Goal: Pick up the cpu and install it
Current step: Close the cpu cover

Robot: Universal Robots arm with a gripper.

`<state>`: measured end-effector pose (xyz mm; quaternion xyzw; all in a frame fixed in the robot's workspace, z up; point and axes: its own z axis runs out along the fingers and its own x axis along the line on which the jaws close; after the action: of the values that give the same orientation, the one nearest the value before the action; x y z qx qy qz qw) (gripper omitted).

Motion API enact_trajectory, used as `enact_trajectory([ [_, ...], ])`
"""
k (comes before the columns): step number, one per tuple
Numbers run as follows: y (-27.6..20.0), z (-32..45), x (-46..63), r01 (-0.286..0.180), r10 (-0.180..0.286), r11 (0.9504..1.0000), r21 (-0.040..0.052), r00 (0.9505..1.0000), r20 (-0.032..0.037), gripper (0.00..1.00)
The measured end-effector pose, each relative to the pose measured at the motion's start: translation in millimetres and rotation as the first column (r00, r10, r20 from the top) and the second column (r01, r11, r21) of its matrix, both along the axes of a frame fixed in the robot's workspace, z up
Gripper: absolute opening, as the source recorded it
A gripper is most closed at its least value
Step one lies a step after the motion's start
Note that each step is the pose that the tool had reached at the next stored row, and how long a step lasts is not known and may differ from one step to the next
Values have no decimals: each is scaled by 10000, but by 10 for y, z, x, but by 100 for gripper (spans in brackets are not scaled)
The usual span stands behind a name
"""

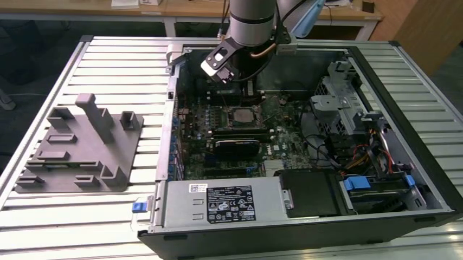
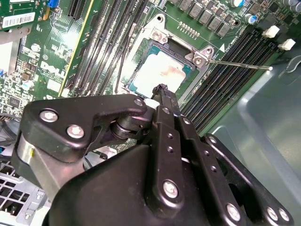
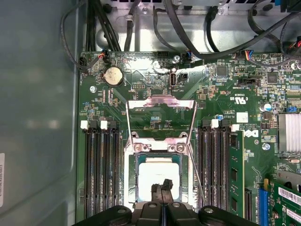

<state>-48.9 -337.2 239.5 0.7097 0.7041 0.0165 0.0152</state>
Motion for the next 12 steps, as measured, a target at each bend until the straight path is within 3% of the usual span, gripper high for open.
enact_trajectory([
  [7, -1, 13, -1, 0, 0, 10000, -3, 10000, -3, 11],
  [12, 0, 100, 0, 0, 0, 10000, 1, 10000, 0, 11],
])
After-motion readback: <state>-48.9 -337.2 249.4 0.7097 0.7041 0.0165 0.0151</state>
